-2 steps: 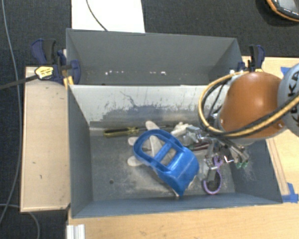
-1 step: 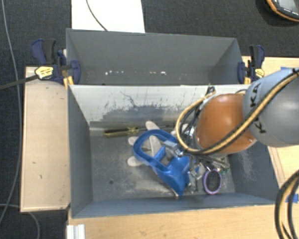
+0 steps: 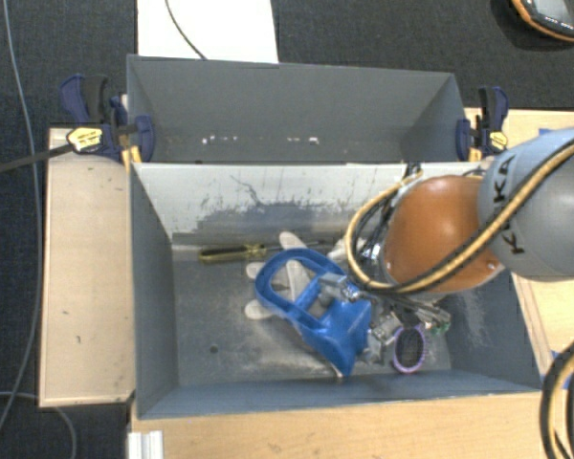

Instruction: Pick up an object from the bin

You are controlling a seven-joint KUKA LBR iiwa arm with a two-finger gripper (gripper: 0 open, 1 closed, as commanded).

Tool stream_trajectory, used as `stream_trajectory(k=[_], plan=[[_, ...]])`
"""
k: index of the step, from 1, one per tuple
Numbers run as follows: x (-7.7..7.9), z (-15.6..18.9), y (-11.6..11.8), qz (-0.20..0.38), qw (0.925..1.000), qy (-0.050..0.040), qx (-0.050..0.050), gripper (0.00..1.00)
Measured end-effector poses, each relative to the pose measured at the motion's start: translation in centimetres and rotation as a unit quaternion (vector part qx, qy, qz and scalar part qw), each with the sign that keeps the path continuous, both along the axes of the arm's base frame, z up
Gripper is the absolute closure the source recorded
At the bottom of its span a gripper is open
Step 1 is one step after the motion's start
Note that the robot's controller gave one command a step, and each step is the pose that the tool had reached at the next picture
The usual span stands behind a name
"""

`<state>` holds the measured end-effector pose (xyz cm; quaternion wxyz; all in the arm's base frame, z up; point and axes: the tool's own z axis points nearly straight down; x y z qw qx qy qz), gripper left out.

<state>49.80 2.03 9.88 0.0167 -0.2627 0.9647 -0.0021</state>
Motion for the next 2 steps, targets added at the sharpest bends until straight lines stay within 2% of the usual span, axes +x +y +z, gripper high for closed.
stream_trajectory(k=[1,2], plan=[[-0.2,-1.7,0.0,-0.083,0.9963,-0.0185,0.008,0.0],[2.0,-1.7,1.9,0.128,0.9917,-0.014,-0.008,0.0]])
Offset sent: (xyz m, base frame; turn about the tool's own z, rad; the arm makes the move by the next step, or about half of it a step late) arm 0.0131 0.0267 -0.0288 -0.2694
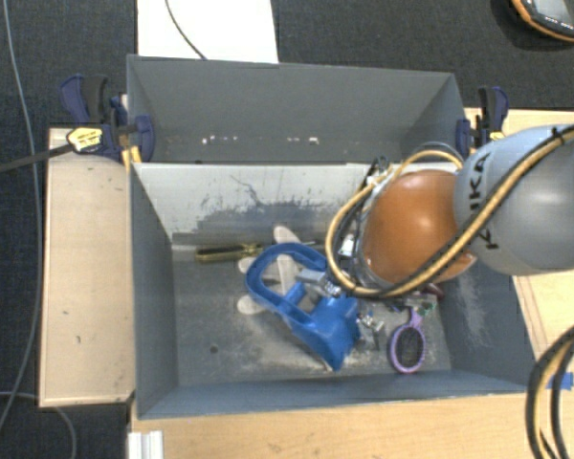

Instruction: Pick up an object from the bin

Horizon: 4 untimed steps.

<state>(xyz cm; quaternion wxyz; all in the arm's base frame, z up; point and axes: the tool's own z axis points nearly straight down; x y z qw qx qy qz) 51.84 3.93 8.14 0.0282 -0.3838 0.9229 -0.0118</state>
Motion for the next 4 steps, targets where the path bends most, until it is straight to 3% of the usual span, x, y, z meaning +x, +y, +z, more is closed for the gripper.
stream_trajectory(k=[1,2,3,4], plan=[[-1.2,0.0,0.3,0.157,0.9875,-0.0132,-0.004,0.0],[0.1,-0.1,-1.9,0.134,0.9908,-0.0139,0.002,0.0],[0.2,-0.2,-1.0,0.202,0.9792,-0.0195,-0.01,0.0],[5.4,0.0,-2.9,0.122,0.9925,-0.0053,0.002,1.0]])
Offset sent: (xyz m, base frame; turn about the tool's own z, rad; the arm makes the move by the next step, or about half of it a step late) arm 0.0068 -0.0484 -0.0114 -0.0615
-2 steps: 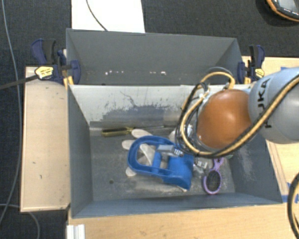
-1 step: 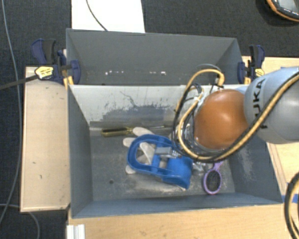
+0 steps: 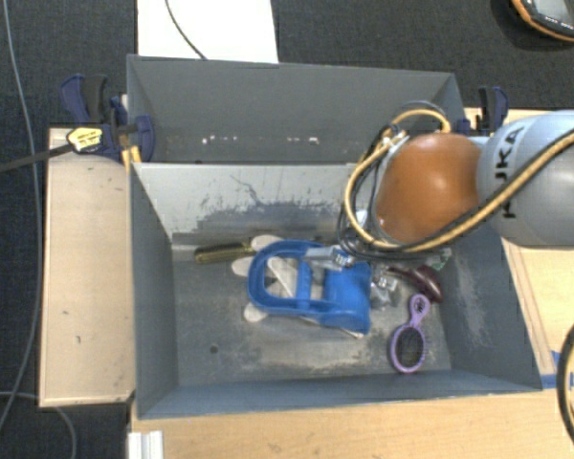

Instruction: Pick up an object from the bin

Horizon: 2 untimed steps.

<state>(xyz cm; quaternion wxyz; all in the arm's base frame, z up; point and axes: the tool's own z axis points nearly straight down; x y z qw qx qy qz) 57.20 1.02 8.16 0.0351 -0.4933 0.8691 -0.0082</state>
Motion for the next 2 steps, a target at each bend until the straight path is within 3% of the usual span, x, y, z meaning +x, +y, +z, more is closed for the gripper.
stream_trajectory(k=[1,2], plan=[[0.0,0.0,0.0,0.0,1.0,0.0001,0.0,1.0],[1.3,-0.2,0.2,-0.004,0.9999,0.0091,-0.004,1.0]])
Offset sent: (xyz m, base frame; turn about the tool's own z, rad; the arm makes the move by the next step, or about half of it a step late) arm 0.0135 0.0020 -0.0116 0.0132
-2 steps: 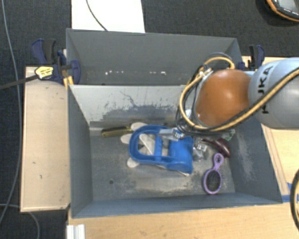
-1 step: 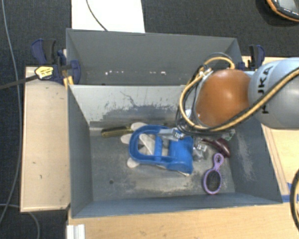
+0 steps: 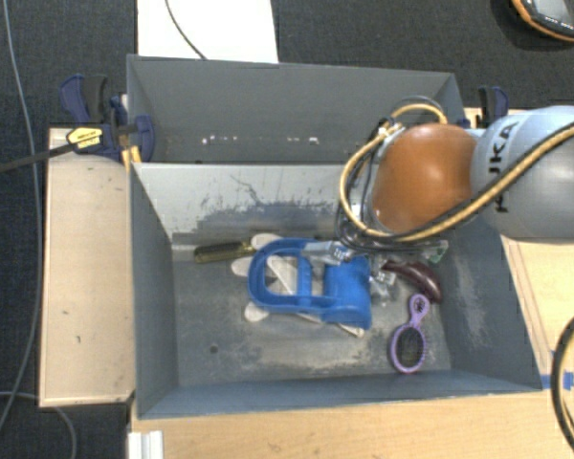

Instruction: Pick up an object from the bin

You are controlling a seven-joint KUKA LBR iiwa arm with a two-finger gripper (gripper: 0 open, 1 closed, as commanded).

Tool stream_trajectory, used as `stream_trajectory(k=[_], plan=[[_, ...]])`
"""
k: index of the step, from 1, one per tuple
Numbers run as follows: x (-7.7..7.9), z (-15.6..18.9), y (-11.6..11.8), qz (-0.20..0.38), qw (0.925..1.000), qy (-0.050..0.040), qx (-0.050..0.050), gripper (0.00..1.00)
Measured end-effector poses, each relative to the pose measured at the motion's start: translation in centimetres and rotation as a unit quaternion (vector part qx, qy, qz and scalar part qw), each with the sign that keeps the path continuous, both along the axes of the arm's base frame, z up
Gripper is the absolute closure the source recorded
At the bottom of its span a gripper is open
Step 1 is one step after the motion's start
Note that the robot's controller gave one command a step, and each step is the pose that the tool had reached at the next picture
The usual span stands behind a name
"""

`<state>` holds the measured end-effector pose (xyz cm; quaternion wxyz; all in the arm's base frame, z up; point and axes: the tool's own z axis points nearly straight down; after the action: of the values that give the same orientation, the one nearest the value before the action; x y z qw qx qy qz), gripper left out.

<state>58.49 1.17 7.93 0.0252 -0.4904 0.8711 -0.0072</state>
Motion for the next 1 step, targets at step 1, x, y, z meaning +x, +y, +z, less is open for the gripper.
stream_trajectory(k=[1], plan=[[0.24,-0.09,-0.29,0.0,1.0,0.0025,0.003,0.0]])
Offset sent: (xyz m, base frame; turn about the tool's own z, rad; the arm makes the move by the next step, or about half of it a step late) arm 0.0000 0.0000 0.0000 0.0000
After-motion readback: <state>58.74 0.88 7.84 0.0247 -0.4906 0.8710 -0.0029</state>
